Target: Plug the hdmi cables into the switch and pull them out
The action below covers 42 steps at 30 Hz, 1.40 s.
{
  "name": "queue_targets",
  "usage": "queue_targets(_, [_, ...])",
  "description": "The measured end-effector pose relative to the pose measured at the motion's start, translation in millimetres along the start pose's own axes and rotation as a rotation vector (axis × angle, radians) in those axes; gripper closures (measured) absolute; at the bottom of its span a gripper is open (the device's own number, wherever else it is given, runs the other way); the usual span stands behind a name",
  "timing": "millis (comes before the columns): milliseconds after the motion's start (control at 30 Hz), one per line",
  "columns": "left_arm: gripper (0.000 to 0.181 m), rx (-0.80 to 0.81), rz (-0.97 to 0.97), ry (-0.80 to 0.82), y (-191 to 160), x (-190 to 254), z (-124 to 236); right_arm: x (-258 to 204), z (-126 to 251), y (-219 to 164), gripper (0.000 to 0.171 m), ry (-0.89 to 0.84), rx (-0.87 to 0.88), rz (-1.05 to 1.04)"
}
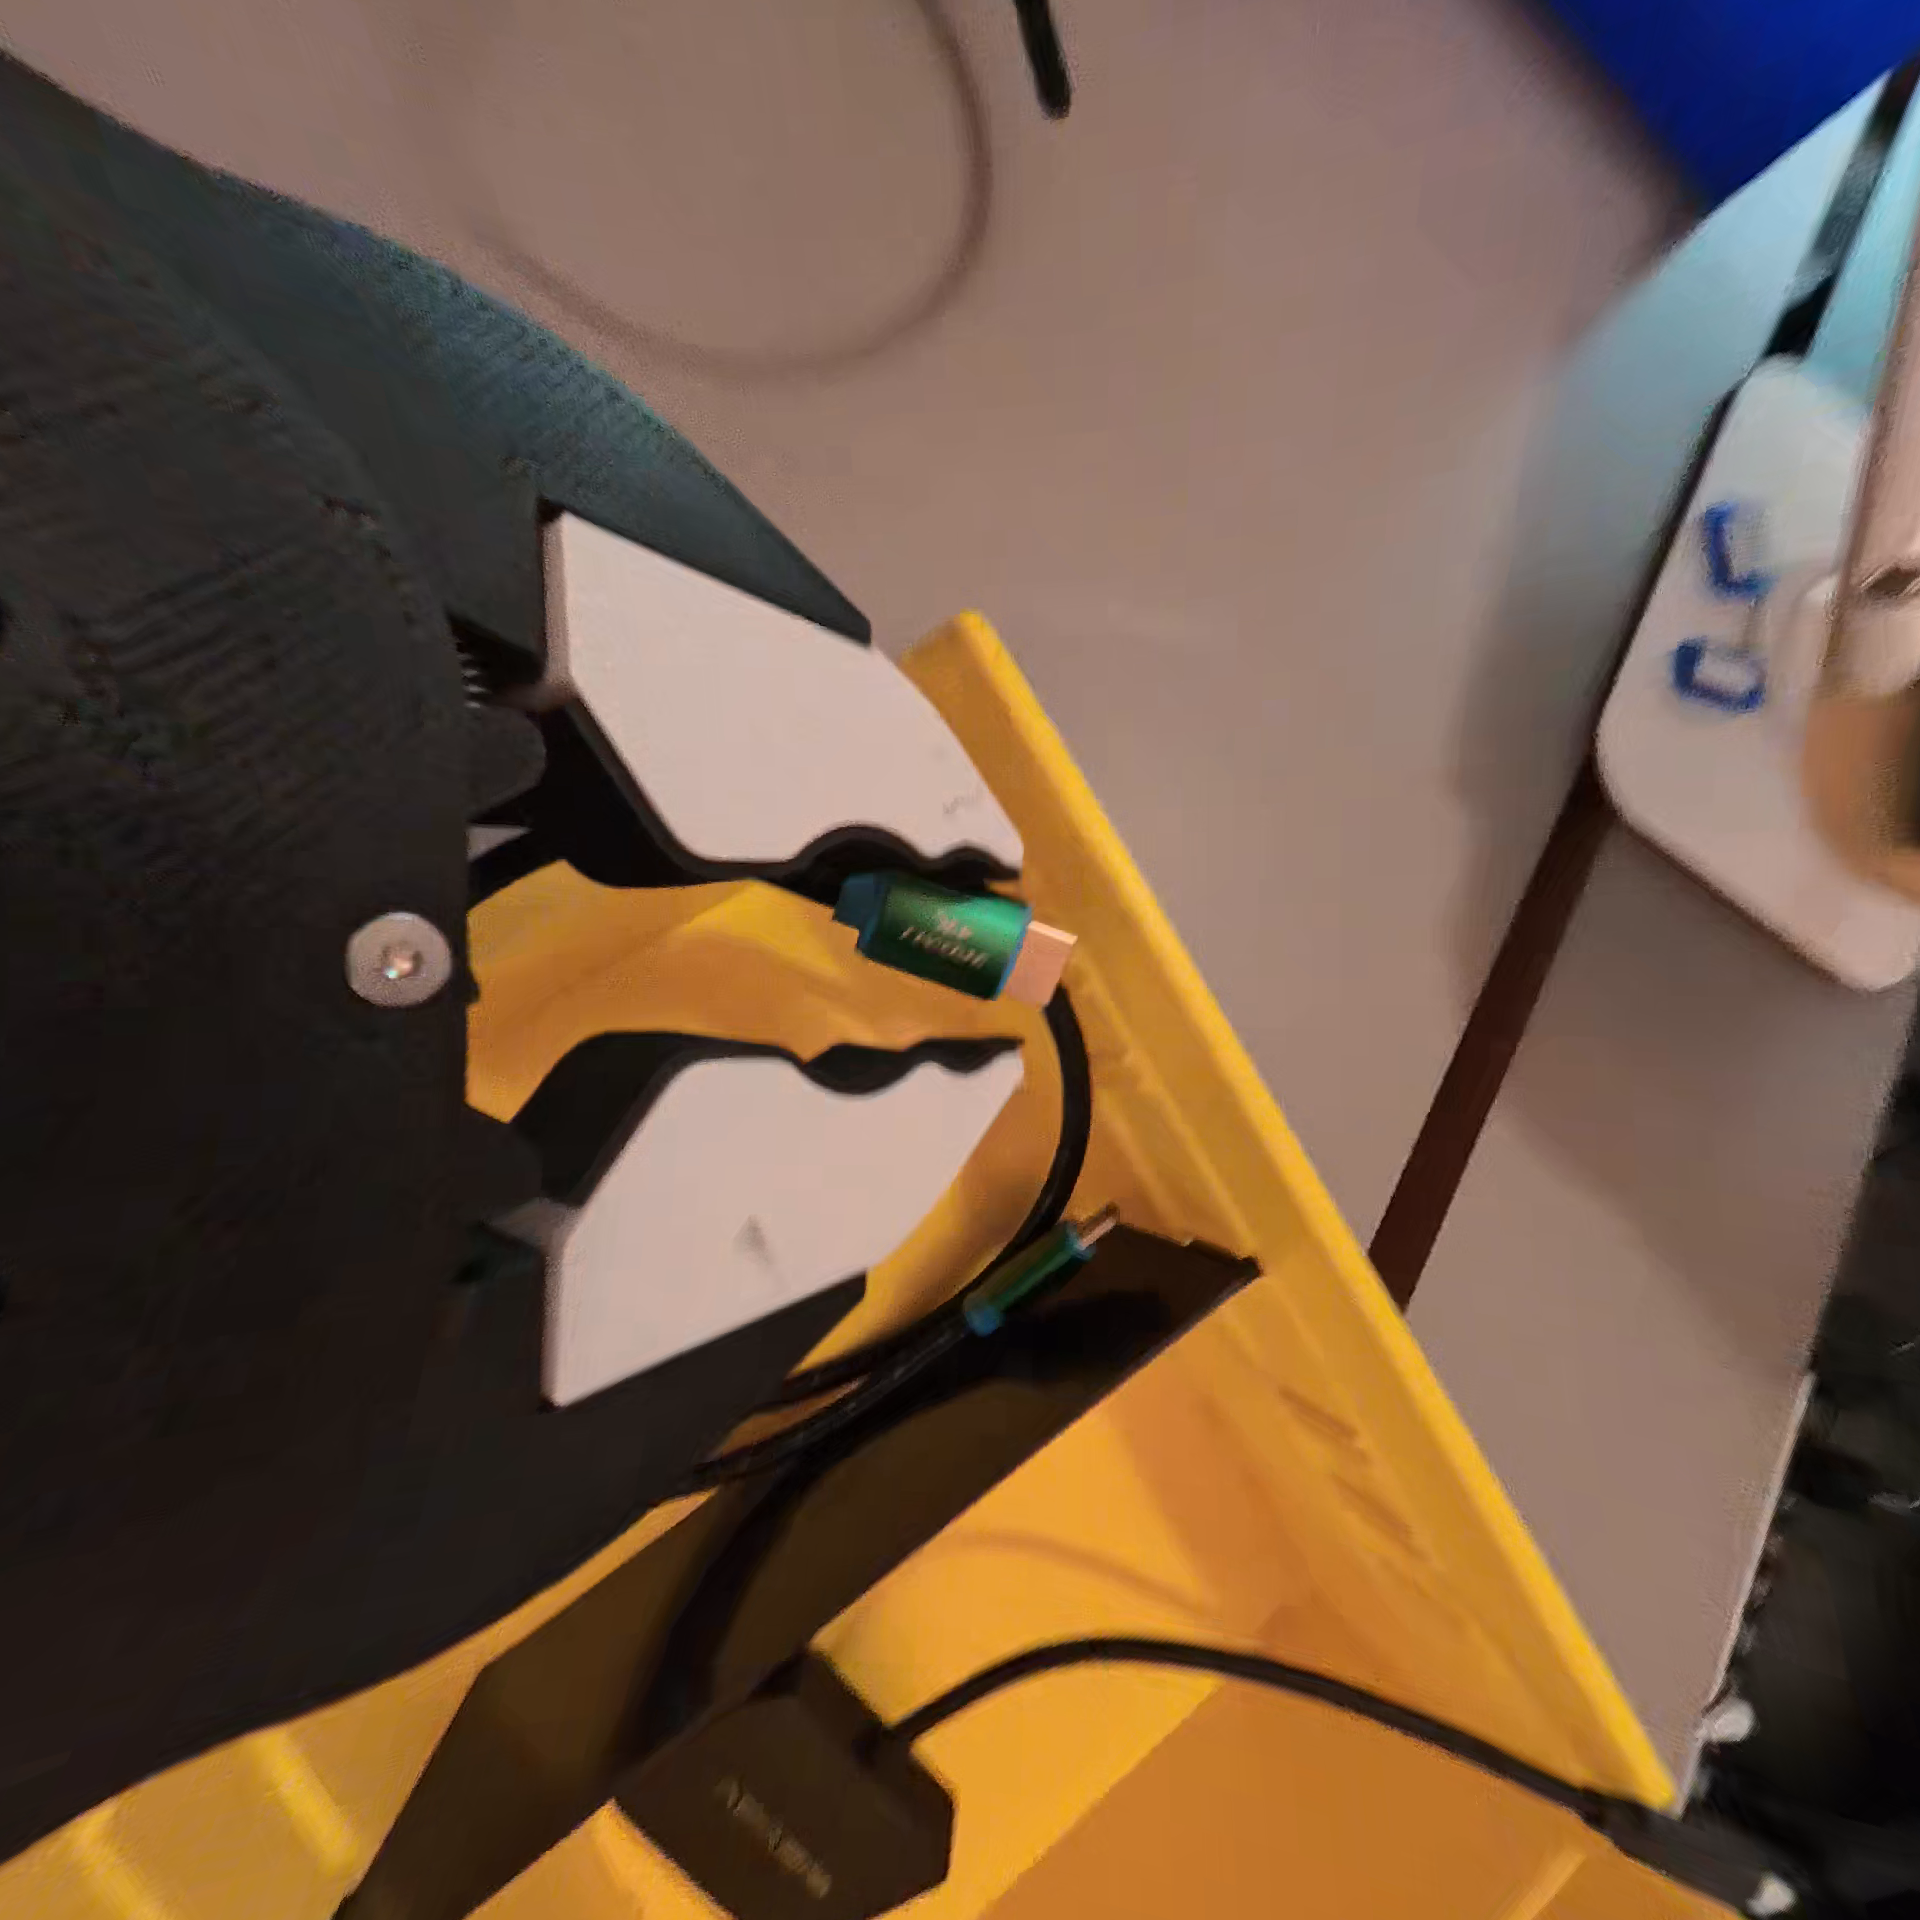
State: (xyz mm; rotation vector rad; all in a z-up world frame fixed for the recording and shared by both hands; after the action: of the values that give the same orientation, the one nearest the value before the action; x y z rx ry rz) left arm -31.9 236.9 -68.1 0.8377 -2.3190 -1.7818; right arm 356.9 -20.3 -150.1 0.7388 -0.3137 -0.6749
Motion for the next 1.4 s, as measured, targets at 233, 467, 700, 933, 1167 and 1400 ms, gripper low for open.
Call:
queue_targets(233, [0.16, 0.011, 0.025, 0.0, -6, -3, -1, 20, 21, 13, 0.085, -0.186, -0.054, 0.106])
queue_targets(467, [0.159, -0.013, 0.002, -0.024, -7, 2, -6, -58, 71, 38, 0.08, 0.018, 0.085, 0.159])
queue_targets(700, [0.16, -0.036, -0.032, -0.095, -2, 16, -22, -270, 184, 32, 0.108, 0.671, 0.449, 0.566])
queue_targets(933, [0.159, -0.042, -0.085, -0.113, 23, 32, -40, -316, 201, 27, 0.124, 0.551, 0.511, 0.776])
queue_targets(1167, [0.159, -0.014, -0.095, -0.125, 45, 40, -42, -327, 217, 27, 0.137, 0.554, 0.471, 0.886])
queue_targets(1400, [0.159, 0.019, -0.089, -0.138, 43, 39, -40, -338, 218, 23, 0.149, 0.532, 0.451, 0.972])
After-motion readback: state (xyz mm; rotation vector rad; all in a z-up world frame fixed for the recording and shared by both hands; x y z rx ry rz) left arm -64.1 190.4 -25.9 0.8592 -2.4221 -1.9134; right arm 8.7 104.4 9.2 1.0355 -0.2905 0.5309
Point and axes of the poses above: each gripper's, where its closed fingertips meet, z back along the fingers, y out of its top, x = y × z across the jaws, the point moved 3 cm from there along z, back along the fingers, and after that the axes turned 11 degrees about -y, right-handed, at the moved point
